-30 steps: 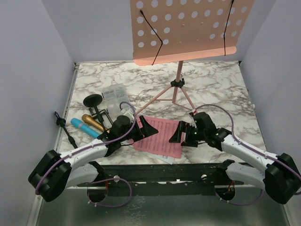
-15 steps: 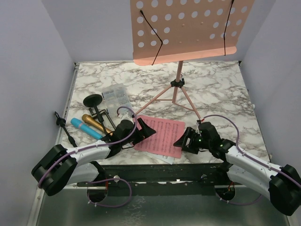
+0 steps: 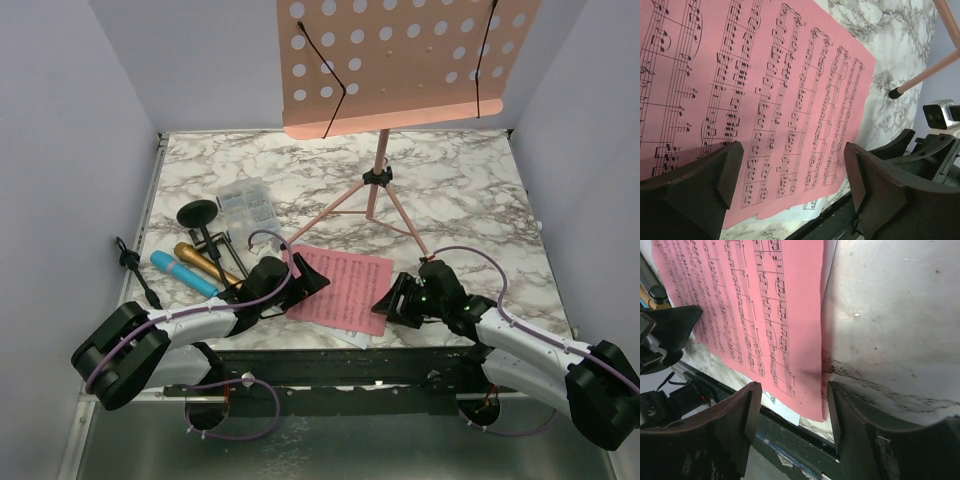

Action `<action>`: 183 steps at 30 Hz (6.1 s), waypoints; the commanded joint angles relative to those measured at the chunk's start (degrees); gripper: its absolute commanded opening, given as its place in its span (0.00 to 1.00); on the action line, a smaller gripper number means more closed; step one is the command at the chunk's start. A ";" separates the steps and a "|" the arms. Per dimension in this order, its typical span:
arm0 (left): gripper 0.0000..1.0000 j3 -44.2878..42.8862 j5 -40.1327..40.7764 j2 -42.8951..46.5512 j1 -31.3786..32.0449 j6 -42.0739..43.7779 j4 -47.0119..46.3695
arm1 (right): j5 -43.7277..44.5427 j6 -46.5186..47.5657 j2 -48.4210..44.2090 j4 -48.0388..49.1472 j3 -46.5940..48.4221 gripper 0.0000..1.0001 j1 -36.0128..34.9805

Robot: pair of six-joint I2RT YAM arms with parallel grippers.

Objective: Set up the instrument practice props

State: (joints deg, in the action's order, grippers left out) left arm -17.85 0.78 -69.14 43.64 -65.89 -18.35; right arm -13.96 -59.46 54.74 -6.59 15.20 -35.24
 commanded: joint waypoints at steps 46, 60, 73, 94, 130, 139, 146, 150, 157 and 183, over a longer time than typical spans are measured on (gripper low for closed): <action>0.94 -42.49 -19.24 16.03 -0.06 46.59 38.76 | -44.19 42.76 2.84 -14.06 38.27 0.00 -0.08; 0.96 -46.16 -33.75 16.15 -0.09 52.35 41.17 | -60.39 61.43 4.57 -37.61 51.24 0.00 -0.04; 0.96 -28.76 -51.92 9.07 -7.23 27.30 0.07 | -64.81 56.95 2.76 -29.97 46.66 0.00 -0.07; 0.96 -40.29 -82.23 -19.76 -5.69 30.63 -21.54 | -67.74 60.96 2.59 -33.96 48.25 0.00 -0.71; 0.03 -20.25 -73.00 9.12 -13.50 15.57 -20.75 | -38.01 51.71 -1.51 -33.16 45.44 0.20 -0.74; 0.00 -30.80 -42.30 22.40 -16.85 40.82 28.48 | -12.34 35.40 -6.34 -16.10 33.86 1.00 -0.69; 0.00 -35.18 -38.57 24.67 -16.97 39.50 30.36 | -30.52 26.50 -8.58 18.55 19.72 1.00 -0.68; 0.00 -35.79 -40.29 25.13 -16.92 38.68 28.81 | -28.74 21.84 -10.35 34.17 13.83 0.99 -0.64; 0.00 -35.23 -41.41 27.13 -16.94 36.56 24.75 | -23.31 22.40 -7.73 34.69 14.26 0.99 0.25; 0.00 -34.06 -36.65 23.72 -16.92 17.06 2.13 | -44.75 -18.38 15.94 106.50 9.15 0.59 13.46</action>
State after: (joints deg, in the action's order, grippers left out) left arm -52.27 -37.93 -44.84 26.89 -44.27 -9.58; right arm -56.99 -65.34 65.87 76.09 22.59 -21.91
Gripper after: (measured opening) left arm 0.019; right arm 0.627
